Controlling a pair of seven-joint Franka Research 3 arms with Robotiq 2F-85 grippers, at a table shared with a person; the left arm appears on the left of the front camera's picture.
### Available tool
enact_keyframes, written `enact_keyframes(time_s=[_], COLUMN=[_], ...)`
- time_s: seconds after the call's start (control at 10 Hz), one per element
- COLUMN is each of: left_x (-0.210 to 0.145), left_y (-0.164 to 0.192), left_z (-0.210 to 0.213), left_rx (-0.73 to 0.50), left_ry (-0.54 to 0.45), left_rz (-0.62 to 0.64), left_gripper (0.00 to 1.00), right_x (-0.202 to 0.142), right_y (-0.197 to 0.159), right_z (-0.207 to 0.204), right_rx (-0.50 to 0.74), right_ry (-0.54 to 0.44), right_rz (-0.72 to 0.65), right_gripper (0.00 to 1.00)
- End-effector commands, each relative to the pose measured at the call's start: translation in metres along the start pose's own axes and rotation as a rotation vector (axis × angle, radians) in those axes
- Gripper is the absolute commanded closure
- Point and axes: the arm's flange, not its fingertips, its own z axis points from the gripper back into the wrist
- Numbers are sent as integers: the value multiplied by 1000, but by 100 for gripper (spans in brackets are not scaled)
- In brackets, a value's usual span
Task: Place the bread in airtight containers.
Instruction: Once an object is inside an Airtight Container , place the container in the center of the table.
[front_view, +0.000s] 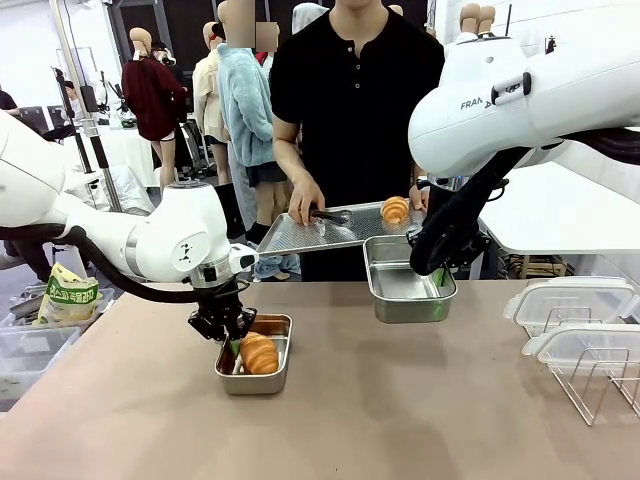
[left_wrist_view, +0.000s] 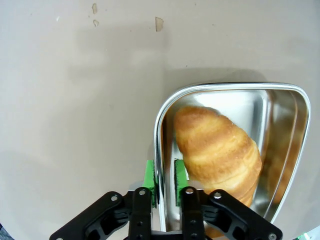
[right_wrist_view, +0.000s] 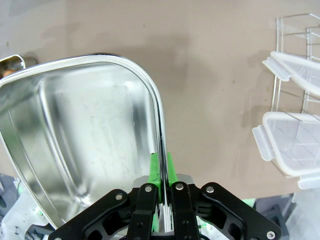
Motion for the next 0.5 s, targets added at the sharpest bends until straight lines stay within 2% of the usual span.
enact_keyframes(time_s=[0.0, 0.1, 0.4], left_x=[2, 1, 1], left_y=[-4, -4, -2], left_z=[4, 8, 16], left_rx=[34, 41, 50], left_ry=[-23, -29, -16], left_rz=[12, 13, 3], left_gripper=[17, 0, 0], right_x=[0, 0, 0], right_y=[0, 0, 0], right_z=[3, 3, 3], right_rx=[3, 3, 3], right_ry=[-10, -10, -10], right_rz=[-1, -1, -1], right_gripper=[100, 100, 100])
